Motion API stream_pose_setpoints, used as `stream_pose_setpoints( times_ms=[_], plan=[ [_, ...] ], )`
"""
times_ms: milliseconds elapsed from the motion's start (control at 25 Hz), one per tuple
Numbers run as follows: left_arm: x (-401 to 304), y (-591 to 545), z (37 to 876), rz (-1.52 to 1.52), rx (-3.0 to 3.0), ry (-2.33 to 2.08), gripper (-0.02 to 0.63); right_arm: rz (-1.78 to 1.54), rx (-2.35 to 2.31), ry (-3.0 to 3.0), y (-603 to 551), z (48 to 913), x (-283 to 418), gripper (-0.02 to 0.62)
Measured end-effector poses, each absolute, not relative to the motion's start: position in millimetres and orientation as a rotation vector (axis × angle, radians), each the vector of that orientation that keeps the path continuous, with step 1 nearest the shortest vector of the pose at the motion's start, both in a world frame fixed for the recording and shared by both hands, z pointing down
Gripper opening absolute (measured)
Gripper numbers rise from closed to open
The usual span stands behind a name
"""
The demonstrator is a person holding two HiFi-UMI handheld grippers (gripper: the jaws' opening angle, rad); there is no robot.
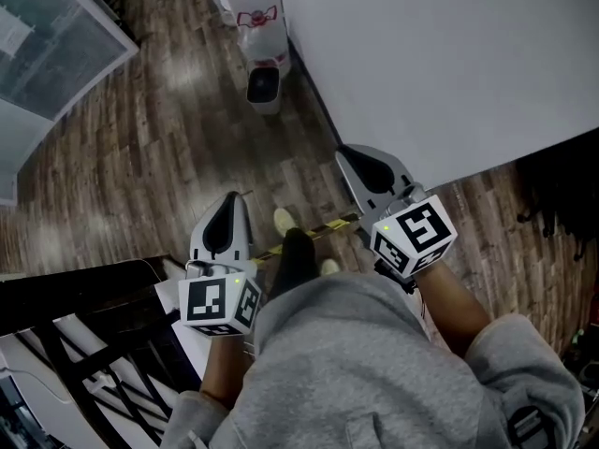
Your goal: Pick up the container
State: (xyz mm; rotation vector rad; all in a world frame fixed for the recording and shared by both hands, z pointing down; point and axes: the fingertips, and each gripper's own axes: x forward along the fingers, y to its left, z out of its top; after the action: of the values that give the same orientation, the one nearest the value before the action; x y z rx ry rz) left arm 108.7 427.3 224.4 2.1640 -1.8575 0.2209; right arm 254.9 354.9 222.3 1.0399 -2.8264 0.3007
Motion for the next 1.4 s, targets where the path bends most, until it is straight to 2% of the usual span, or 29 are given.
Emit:
stream_pose_setpoints(
  times_ms=[680, 1400],
  plan=[
    [30, 305, 230, 0.269, 2.092, -1.854, 0.015, 0.396, 0.965, -2.785, 246, 237, 165, 0.028],
    [-59, 242, 241, 0.237, 2.115, -1.835, 0.015, 0.317, 0.961, -2.758, 191, 237, 73, 0.028]
  ],
)
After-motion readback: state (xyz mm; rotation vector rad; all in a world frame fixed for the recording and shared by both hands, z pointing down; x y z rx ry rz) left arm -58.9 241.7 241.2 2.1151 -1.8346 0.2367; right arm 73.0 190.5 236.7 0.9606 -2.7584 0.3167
